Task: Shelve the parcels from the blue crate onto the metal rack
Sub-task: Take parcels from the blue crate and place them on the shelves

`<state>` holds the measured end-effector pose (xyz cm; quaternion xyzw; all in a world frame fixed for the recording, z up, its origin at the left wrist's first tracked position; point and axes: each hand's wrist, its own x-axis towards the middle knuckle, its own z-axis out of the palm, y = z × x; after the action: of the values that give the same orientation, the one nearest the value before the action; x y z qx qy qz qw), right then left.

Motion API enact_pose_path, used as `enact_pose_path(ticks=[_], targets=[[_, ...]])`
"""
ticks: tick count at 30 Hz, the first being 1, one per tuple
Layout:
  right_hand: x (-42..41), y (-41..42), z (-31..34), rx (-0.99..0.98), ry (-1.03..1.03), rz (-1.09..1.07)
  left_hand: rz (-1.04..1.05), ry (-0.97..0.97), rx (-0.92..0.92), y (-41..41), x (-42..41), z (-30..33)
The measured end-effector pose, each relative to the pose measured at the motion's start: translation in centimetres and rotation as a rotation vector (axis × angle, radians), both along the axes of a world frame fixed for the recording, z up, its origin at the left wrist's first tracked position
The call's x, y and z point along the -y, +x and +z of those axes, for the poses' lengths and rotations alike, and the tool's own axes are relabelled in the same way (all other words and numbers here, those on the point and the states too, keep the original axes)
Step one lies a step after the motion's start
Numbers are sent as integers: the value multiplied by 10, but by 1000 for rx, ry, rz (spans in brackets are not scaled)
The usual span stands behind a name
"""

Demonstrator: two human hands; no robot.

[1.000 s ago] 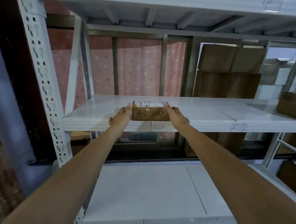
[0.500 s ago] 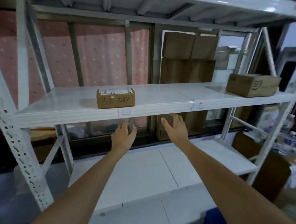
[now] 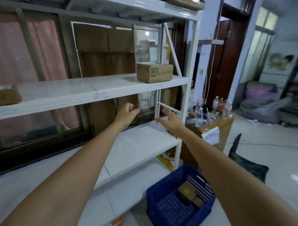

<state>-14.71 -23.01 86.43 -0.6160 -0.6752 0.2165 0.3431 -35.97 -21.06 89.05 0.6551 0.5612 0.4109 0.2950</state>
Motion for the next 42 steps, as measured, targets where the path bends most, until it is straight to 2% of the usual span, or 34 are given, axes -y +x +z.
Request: enact_pose_path(ticks=[4, 9, 17, 24, 29, 34, 42], targets=[[18, 84, -14, 17, 11, -32, -3, -11, 0, 78, 8, -18], [20, 150, -30, 46, 14, -54, -19, -45, -57, 146, 4, -40], [-23, 242, -79, 16, -55, -75, -88, -150, -162, 250, -62, -94], [-134, 326, -135, 141, -197, -90, -164, -219, -207, 350, -174, -157], [-217, 366, -175, 194, -316, -87, -148, -302, -234, 385, -248, -201], [-281, 384, -219, 200, -403, 18, -107, -390, -266, 402, -294, -244], [-385, 402, -288, 191, -519, 272, 82, -508, -236, 425, -351, -306]])
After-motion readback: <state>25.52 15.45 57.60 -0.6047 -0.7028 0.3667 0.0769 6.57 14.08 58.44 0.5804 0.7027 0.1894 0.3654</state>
